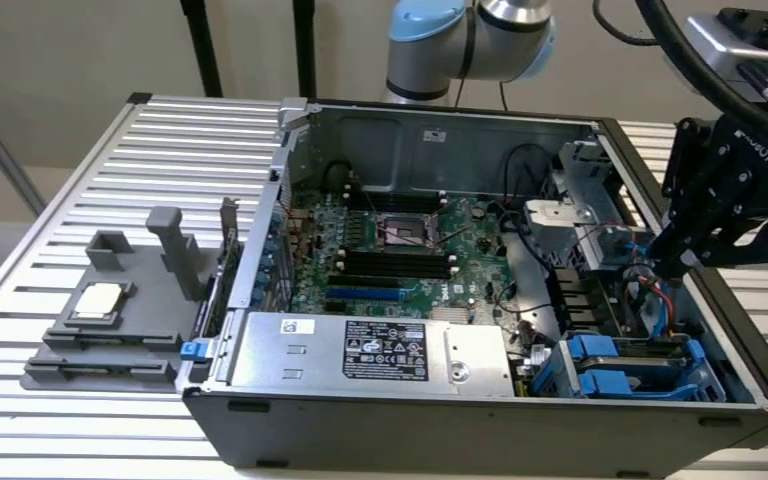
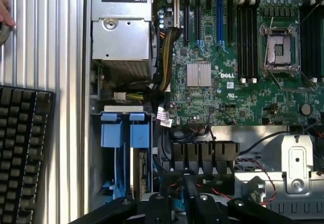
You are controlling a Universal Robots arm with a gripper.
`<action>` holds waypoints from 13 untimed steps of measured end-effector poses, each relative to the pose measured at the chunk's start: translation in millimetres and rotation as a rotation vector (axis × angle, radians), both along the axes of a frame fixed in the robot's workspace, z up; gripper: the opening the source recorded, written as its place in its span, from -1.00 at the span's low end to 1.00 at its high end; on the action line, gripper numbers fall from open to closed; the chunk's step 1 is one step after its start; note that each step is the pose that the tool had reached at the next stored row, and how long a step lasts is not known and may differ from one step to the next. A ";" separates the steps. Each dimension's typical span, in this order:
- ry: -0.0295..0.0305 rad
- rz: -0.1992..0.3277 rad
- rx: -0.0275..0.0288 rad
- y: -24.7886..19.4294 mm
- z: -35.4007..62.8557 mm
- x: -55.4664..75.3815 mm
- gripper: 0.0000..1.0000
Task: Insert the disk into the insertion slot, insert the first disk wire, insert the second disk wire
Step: 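Insert the second disk wire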
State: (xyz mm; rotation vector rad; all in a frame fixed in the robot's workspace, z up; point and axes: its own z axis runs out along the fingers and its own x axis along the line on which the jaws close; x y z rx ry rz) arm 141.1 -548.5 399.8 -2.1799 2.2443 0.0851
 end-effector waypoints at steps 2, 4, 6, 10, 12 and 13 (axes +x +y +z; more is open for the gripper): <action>-0.0001 0.000 -0.0020 2.9 -1.6 0.0 -0.51; -0.0001 0.000 -0.0056 4.8 -3.1 0.4 -0.51; 0.0001 0.000 -0.0118 5.4 -4.3 1.2 -0.51; 0.0001 0.000 -0.0300 5.6 -5.7 2.3 -0.47; 0.0002 0.000 -0.0376 5.6 -6.0 3.0 -0.33; 0.0002 0.000 -0.0414 5.6 -6.2 3.5 -0.33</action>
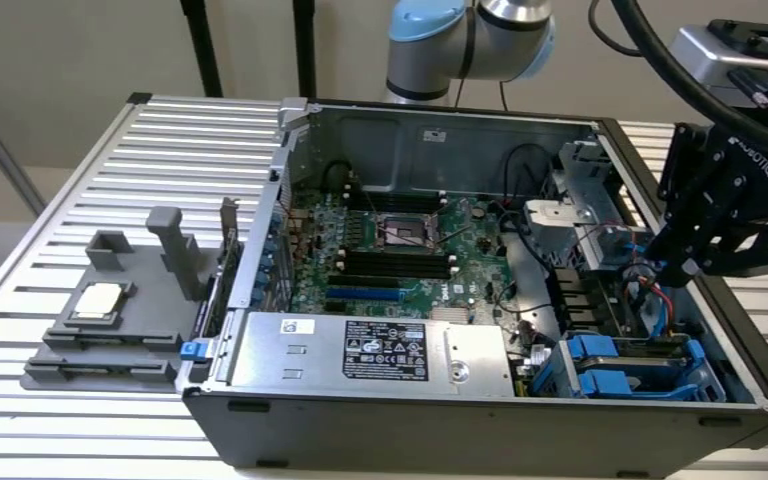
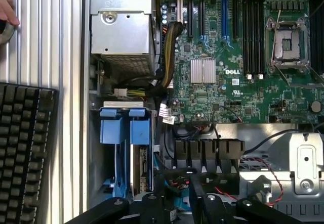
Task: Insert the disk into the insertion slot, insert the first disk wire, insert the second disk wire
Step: 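Insert the second disk wire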
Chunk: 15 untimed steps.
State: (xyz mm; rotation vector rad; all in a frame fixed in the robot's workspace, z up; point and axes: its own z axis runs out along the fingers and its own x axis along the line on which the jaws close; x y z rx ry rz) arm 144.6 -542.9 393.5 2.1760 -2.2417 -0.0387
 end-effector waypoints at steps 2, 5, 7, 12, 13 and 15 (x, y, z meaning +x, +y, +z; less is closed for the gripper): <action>0.0001 0.000 -0.0069 0.0 -0.4 0.8 -0.33; 0.0002 0.000 -0.0226 0.8 -0.6 1.3 -0.33; 0.0002 0.000 -0.0329 3.3 -0.6 1.4 -0.33; 0.0002 0.000 -0.0438 13.3 -0.6 1.2 -0.33; 0.0002 0.000 -0.0466 14.7 -0.7 1.2 -0.33; 0.0001 0.000 -0.0533 16.8 -0.6 1.2 -0.33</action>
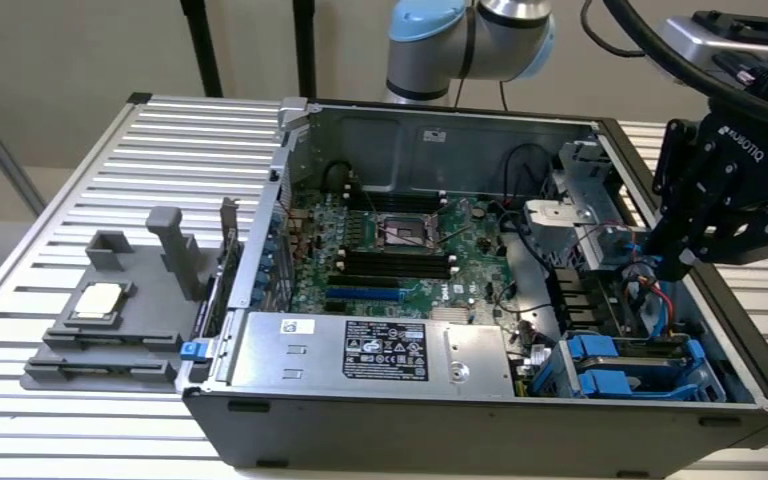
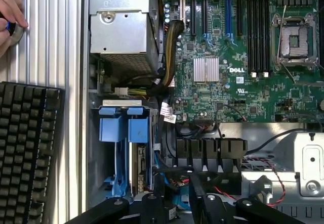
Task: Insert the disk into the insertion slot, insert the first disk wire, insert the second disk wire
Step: 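Insert the second disk wire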
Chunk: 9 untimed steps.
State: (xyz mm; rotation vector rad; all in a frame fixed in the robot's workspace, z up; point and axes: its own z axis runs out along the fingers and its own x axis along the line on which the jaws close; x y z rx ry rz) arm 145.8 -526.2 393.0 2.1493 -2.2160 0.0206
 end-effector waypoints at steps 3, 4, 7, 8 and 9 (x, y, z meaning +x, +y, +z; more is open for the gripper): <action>0.0000 0.000 -0.0082 0.0 2.1 0.0 -0.33; 0.0000 0.000 -0.0107 0.0 3.0 0.0 -0.33; 0.0000 0.000 -0.0240 0.3 3.7 0.0 -0.33; 0.0000 0.000 -0.0275 0.6 3.7 0.0 -0.33; 0.0000 0.000 -0.0307 1.2 3.4 -0.1 -0.33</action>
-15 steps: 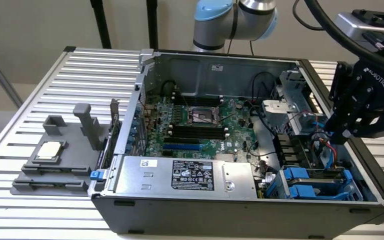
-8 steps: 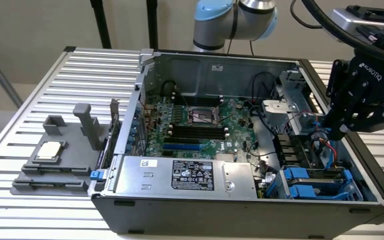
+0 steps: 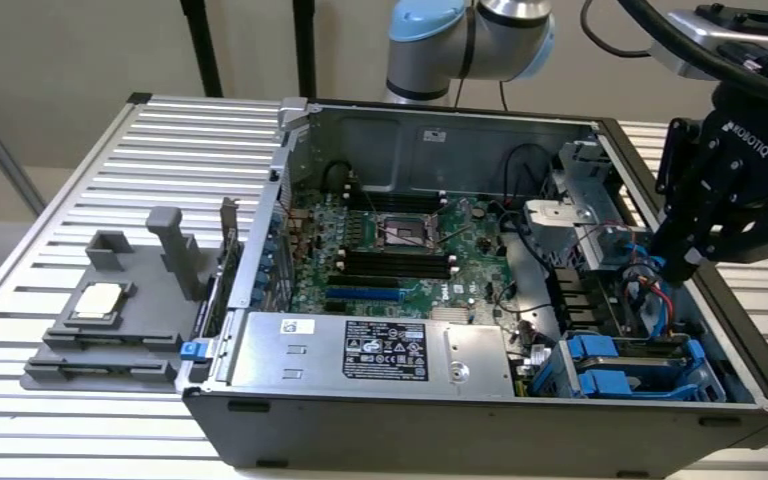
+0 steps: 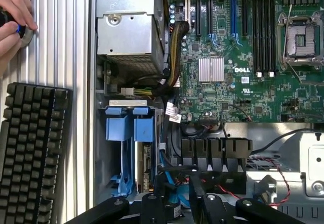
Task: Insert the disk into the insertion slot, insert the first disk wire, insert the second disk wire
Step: 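Insert the second disk wire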
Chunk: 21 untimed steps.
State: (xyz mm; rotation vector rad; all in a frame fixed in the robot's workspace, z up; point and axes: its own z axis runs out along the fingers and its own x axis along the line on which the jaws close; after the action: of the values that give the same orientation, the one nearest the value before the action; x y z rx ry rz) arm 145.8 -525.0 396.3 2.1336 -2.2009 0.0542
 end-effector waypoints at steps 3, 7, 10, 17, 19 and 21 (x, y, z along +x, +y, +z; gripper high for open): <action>0.0000 0.000 -0.0054 3.4 -1.1 -0.5 -0.33; 0.0000 0.000 -0.0119 7.4 -2.3 -0.8 -0.38; 0.0000 0.000 -0.0224 7.9 -2.9 -0.8 -0.52; 0.0000 0.000 -0.0430 8.0 -6.3 -0.8 -0.52; 0.0000 0.000 -0.0437 7.9 -7.8 -0.8 -0.52; 0.0000 0.000 -0.0454 7.9 -8.8 -0.7 -0.52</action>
State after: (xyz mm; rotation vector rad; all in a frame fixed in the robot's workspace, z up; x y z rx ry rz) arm 145.0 -517.0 387.6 2.1099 -2.1781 0.1031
